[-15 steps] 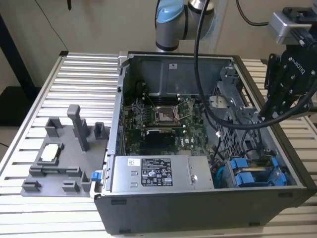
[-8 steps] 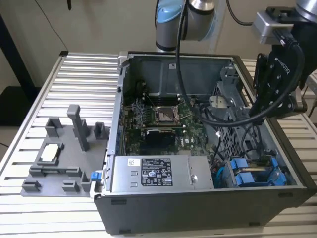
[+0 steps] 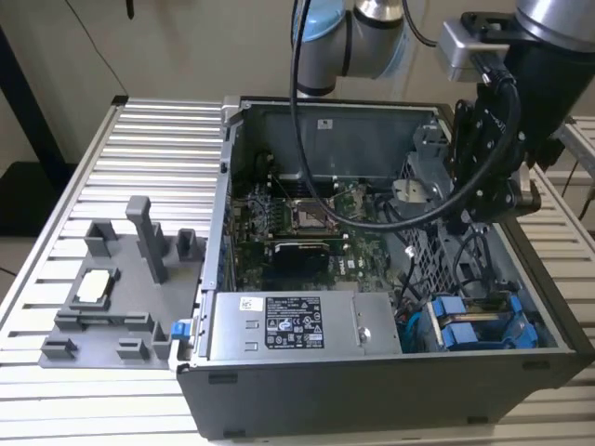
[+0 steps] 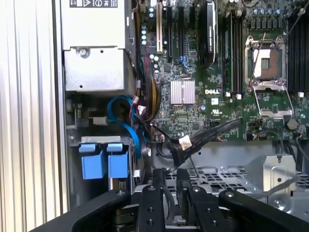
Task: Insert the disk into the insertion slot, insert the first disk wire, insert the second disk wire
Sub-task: 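Insert the second disk wire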
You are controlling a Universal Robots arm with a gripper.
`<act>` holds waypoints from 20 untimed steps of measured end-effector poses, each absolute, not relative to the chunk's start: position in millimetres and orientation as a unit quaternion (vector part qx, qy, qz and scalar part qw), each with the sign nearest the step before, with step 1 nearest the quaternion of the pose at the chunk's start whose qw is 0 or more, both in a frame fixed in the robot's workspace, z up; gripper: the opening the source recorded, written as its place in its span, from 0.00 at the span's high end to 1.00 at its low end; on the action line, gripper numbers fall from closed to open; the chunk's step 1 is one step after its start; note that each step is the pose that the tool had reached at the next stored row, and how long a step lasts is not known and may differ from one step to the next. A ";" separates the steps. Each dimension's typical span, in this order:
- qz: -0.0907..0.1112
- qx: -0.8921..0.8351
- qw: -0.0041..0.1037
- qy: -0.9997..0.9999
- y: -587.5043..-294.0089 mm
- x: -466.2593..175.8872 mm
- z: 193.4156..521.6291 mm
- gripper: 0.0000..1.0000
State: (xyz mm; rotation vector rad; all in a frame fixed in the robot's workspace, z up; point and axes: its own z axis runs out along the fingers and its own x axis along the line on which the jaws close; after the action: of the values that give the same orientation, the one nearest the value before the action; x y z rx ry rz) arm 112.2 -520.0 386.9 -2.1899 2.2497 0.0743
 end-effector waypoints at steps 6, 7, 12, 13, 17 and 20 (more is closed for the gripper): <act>0.024 -0.698 0.001 0.716 -518.3 89.7 384.7 0.73; 0.023 -0.698 0.001 0.716 -518.2 86.2 384.5 0.73; 0.016 -0.699 0.000 0.715 -515.8 84.5 383.4 0.73; 0.012 -0.699 -0.002 0.715 -514.0 84.4 383.1 0.73; -0.003 -0.703 -0.003 0.711 -506.2 84.1 380.6 0.73; -0.010 -0.707 -0.002 0.707 -500.6 83.4 377.8 0.73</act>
State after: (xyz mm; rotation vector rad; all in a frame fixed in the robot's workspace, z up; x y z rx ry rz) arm 83.4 -500.6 377.8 -2.2258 2.2233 -0.0327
